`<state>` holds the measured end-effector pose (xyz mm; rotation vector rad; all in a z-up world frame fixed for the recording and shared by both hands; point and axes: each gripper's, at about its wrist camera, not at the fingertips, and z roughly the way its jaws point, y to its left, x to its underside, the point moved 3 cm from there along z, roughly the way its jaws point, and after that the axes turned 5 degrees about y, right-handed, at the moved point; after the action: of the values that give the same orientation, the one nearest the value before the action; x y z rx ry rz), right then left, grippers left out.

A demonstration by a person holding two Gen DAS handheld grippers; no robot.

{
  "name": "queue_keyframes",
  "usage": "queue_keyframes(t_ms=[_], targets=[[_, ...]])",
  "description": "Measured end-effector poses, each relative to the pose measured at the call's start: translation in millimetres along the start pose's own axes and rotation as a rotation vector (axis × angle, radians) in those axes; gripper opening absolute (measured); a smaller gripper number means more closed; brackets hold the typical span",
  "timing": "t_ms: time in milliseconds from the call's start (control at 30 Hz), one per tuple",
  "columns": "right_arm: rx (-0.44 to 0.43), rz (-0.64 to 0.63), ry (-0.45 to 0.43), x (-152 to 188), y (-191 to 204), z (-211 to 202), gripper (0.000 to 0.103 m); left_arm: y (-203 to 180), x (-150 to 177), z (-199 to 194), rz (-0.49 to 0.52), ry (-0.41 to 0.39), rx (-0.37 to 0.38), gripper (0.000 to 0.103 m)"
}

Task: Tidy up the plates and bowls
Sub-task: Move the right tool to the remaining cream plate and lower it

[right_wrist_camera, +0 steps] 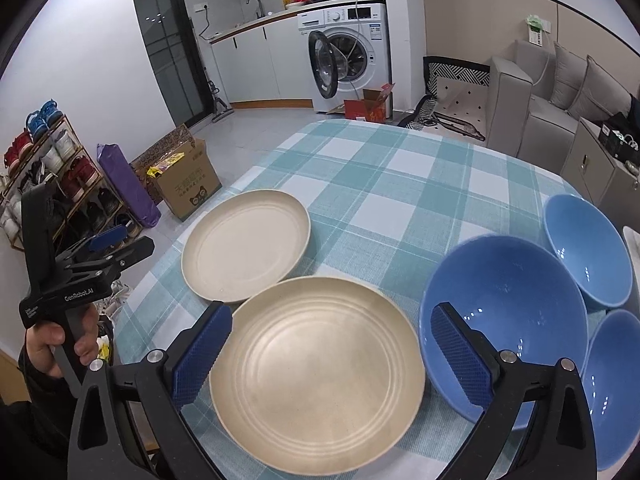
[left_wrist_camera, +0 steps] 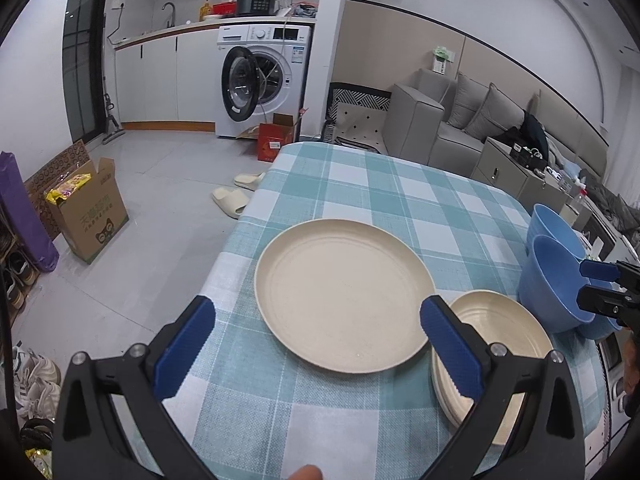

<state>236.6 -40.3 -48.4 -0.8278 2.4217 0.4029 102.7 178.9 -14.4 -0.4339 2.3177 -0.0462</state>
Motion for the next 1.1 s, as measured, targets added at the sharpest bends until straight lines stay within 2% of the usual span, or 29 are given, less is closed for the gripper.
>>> queue_keyframes(t_ms=[300,600,1000,1100], targets=[[0.014,0.006,0.000,-29,9,27,0.102,7,-4,24,-0.021,0.031,-0.018,0.103],[0.013,0.003,0.033,-53,17,55,0.102,19,-12,40,-0.009,0.044,-0.069,0.103],[0.031,-0.010,0.129,-64,24,117,0.102,46,4,86,-0.066,0.122,-0.124,0.103],[0.040,0.001,0.179,-63,24,136,0.102,49,9,94,-0.073,0.143,-0.123,0.103]])
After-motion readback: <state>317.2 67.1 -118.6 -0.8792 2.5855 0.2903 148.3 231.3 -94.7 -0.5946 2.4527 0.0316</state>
